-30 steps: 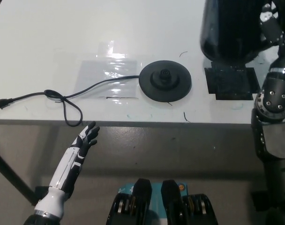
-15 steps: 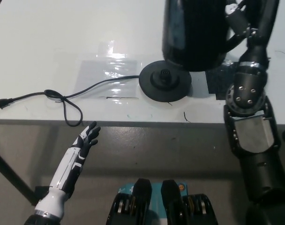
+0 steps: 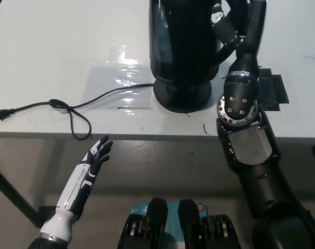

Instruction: A kettle and its base are kept separately on the desk infront of the robot and the robot uses its right hand to lift the kettle by its handle and places it on its base to align it correctly.

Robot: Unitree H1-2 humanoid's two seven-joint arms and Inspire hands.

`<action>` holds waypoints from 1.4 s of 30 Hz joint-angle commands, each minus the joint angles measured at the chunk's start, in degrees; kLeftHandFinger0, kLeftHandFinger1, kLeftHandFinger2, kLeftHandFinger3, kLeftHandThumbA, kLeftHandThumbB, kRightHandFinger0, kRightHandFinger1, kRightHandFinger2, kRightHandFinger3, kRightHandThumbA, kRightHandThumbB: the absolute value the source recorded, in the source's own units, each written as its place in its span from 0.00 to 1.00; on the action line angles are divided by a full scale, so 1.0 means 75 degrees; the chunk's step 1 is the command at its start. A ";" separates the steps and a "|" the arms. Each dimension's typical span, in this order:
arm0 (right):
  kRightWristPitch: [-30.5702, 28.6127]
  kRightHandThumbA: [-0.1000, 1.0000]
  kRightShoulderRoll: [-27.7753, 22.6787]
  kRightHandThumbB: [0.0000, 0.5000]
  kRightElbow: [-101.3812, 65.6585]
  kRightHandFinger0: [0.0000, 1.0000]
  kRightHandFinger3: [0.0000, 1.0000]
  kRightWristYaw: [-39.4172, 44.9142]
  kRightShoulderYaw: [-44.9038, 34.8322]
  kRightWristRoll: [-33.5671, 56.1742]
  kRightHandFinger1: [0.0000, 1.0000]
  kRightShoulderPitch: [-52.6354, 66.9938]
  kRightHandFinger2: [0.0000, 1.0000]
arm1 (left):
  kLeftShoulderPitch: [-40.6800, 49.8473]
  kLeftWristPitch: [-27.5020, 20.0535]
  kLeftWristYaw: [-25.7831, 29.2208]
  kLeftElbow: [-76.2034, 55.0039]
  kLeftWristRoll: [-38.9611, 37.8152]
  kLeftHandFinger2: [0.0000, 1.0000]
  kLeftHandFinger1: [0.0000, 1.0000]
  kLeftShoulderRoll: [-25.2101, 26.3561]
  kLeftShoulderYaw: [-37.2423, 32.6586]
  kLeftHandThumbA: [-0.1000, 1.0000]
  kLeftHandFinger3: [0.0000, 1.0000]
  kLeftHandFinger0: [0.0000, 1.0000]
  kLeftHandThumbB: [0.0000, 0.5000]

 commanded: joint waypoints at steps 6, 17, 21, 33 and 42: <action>-0.1539 0.00 0.0059 0.28 0.0956 0.00 0.65 -0.0874 0.0235 -0.0301 0.11 -0.1236 0.53 | -0.0035 -0.0203 -0.0166 -0.0128 0.0076 1.00 1.00 0.0161 -0.0057 1.00 1.00 1.00 0.24; -0.1876 0.00 -0.0254 0.28 0.2478 0.00 0.60 -0.1683 0.0788 -0.0299 0.08 -0.1568 0.52 | -0.0072 -0.0230 -0.0185 -0.0119 0.0004 1.00 1.00 0.0190 -0.0040 1.00 1.00 1.00 0.24; -0.1876 0.00 -0.0332 0.26 0.2577 0.00 0.61 -0.1742 0.0939 -0.0217 0.09 -0.1427 0.54 | -0.0058 -0.0212 -0.0185 -0.0129 -0.0011 1.00 1.00 0.0171 -0.0060 1.00 1.00 1.00 0.22; -0.1876 0.00 -0.0476 0.23 0.2268 0.00 0.63 -0.1940 0.1458 0.0122 0.09 -0.0731 0.53 | -0.0094 -0.0229 -0.0169 -0.0118 -0.0006 1.00 1.00 0.0202 -0.0047 1.00 1.00 1.00 0.20; -0.1876 0.00 -0.0457 0.23 0.2257 0.00 0.65 -0.2286 0.1749 0.0047 0.07 -0.0101 0.52 | -0.0134 -0.0252 -0.0193 -0.0084 -0.0027 1.00 1.00 0.0215 -0.0058 1.00 1.00 1.00 0.20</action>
